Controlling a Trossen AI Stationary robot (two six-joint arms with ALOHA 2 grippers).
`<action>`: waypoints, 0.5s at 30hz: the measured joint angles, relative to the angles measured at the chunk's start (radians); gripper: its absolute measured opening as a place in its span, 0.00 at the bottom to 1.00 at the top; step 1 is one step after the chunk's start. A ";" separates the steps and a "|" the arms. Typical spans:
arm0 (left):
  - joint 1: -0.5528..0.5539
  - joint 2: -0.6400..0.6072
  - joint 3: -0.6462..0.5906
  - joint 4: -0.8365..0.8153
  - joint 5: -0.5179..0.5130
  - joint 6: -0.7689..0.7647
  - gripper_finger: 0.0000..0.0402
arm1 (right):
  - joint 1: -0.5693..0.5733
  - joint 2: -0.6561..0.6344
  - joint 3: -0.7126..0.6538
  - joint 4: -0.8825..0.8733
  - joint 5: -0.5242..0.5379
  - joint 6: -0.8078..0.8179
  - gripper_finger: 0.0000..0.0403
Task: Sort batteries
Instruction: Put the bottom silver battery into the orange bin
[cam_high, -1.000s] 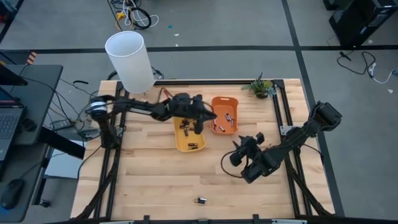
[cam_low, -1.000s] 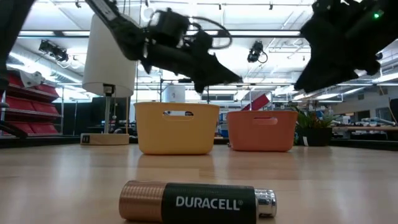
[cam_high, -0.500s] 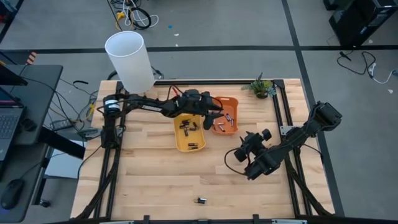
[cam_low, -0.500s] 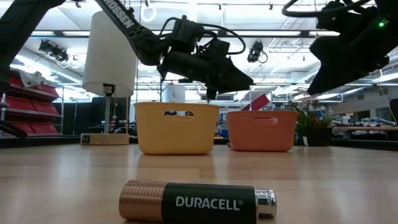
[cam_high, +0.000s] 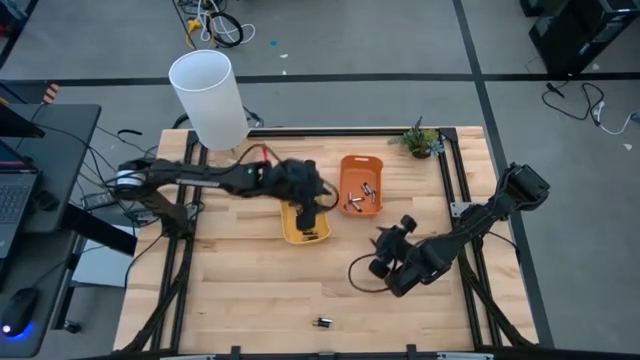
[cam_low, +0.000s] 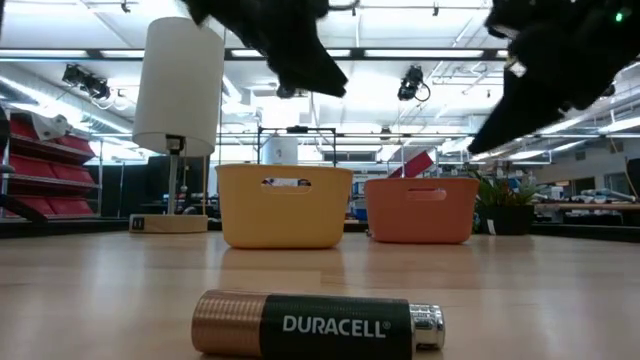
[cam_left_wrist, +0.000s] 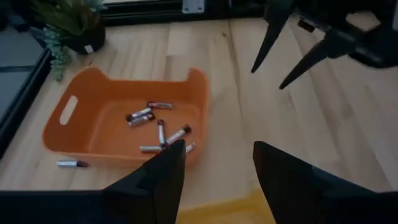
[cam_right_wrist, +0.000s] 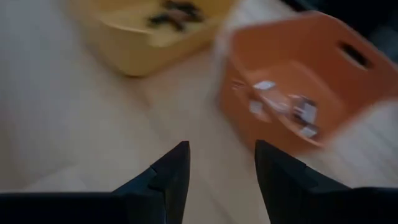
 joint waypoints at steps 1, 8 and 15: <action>-0.026 -0.012 0.000 -0.022 -0.031 -0.001 0.51 | 0.000 0.000 0.000 0.055 -0.014 -0.056 0.42; -0.204 -0.033 -0.010 -0.091 -0.175 -0.085 0.50 | -0.001 0.000 0.000 0.410 -0.187 -0.401 0.42; -0.364 -0.033 -0.090 -0.081 -0.381 -0.281 0.50 | -0.001 0.087 0.001 0.684 -0.361 -0.529 0.42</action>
